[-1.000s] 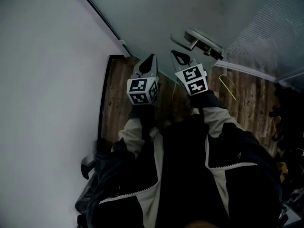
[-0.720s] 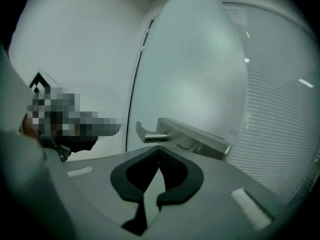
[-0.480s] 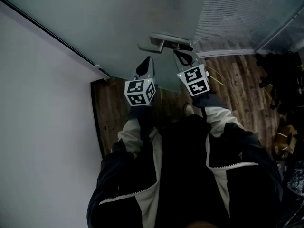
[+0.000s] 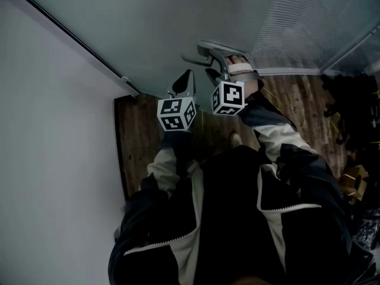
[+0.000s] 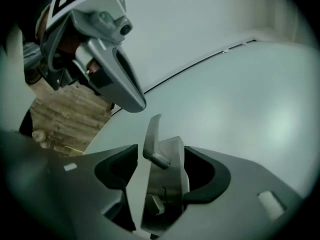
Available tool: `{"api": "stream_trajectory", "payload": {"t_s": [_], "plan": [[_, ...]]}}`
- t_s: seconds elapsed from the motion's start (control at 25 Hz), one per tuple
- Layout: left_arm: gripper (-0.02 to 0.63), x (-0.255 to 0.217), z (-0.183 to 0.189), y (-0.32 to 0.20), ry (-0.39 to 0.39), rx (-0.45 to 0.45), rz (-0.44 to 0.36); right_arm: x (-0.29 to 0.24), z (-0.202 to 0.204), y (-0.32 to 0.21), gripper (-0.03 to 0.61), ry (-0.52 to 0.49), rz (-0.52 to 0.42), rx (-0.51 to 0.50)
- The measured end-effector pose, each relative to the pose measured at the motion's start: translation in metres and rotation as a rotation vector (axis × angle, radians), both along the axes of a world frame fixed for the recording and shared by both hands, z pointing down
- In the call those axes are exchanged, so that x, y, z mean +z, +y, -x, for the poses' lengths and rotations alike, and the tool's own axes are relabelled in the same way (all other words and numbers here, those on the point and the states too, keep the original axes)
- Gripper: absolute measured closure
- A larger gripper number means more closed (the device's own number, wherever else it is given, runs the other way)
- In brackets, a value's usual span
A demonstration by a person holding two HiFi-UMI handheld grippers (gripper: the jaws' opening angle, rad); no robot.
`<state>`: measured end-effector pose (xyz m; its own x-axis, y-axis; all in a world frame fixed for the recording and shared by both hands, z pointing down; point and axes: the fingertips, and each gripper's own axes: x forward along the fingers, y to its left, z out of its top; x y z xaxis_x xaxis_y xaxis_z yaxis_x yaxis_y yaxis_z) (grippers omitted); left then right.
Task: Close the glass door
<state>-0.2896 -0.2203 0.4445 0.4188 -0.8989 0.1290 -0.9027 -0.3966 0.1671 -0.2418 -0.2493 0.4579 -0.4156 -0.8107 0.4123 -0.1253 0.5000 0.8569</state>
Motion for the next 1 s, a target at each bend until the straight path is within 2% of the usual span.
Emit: {"api": "stream_trajectory", "payload": {"t_s": [0.28, 0.32, 0.36, 0.4, 0.72, 1.0], "plan": [[0.611, 0.001, 0.003, 0.000, -0.003, 0.005, -0.001, 0.014, 0.014, -0.005, 0.303, 0.218, -0.105, -0.045], [0.611, 0.001, 0.004, -0.001, -0.003, 0.006, -0.001, 0.018, 0.014, -0.008, 0.363, 0.256, -0.116, -0.043], [0.611, 0.001, 0.004, -0.002, -0.003, 0.008, -0.001, 0.021, 0.013, -0.010, 0.451, 0.288, -0.127, -0.043], [0.611, 0.001, 0.003, -0.002, -0.004, 0.010, -0.001, 0.022, 0.012, -0.011, 0.454, 0.311, -0.137, -0.043], [0.611, 0.003, 0.007, -0.005, -0.008, 0.017, -0.008, 0.025, 0.010, -0.015, 0.454, 0.340, -0.160, -0.032], [0.611, -0.009, -0.005, -0.028, -0.047, 0.035, -0.023, 0.025, 0.001, -0.044, 0.454, 0.339, -0.160, -0.015]]}}
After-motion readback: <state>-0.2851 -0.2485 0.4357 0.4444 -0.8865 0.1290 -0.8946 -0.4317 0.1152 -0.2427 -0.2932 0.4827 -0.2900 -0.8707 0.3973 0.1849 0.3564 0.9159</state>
